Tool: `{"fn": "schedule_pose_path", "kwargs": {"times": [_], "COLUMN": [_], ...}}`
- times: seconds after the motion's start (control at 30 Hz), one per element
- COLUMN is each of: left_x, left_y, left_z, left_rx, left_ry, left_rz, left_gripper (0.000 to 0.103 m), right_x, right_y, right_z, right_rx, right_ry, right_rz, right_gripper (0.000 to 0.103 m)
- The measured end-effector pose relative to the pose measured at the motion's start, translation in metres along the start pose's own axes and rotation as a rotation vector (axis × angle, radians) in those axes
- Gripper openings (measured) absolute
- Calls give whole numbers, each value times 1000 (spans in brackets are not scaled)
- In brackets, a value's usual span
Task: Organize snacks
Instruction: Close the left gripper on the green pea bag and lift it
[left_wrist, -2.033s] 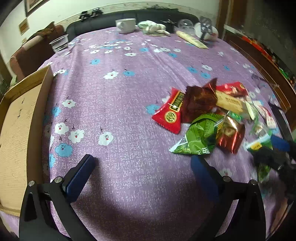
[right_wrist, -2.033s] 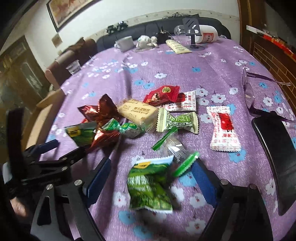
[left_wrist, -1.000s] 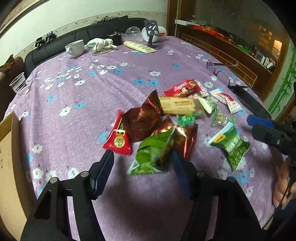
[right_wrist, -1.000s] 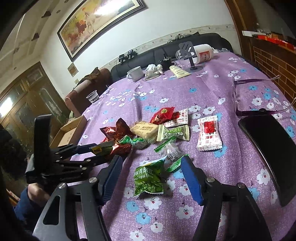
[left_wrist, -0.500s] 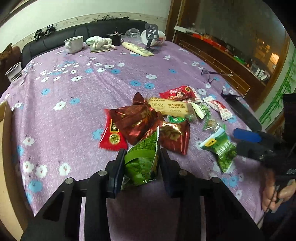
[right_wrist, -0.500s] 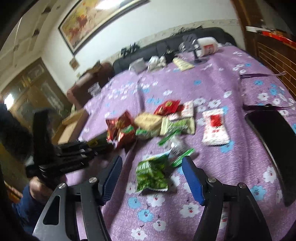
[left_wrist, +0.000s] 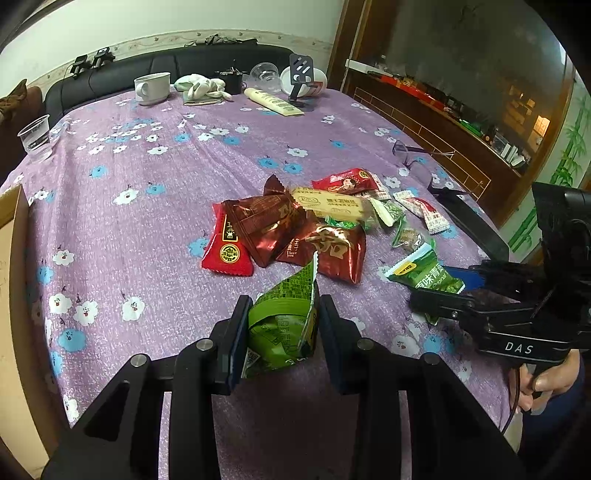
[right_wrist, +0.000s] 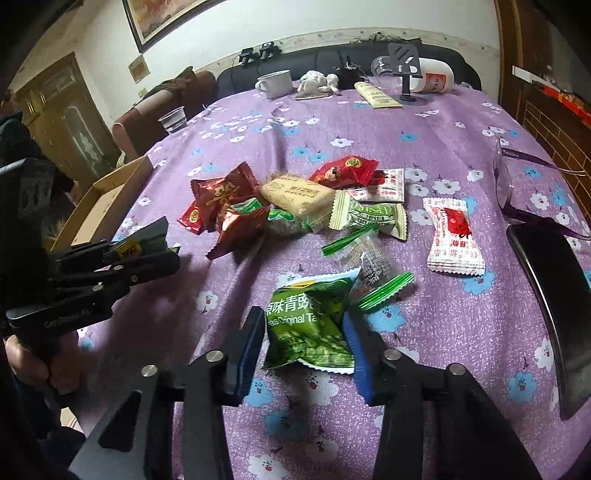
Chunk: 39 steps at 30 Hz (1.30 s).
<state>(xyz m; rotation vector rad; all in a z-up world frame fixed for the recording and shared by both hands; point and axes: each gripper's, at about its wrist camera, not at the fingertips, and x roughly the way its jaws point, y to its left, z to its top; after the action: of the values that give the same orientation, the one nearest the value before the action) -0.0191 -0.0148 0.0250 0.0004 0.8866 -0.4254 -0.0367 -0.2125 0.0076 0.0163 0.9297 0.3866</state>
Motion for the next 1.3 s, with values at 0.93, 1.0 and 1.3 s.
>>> {"fn": "schedule_pose_path", "kwargs": {"times": [0.93, 1.0, 1.3], "left_x": [-28, -31, -45], "left_y": [13, 16, 31], "left_z": [-2, -2, -4], "left_rx": [-31, -38, -72], "left_ry": [-67, -73, -110], "left_rz": [48, 49, 78], "left_gripper": [33, 33, 34], "right_x": [-19, -20, -27], "right_y": [6, 11, 51], "right_z": [-1, 1, 15], "right_rx": [40, 41, -33], "right_ry": [-90, -92, -112], "right_rz": [63, 74, 117], "right_gripper": [40, 40, 39]}}
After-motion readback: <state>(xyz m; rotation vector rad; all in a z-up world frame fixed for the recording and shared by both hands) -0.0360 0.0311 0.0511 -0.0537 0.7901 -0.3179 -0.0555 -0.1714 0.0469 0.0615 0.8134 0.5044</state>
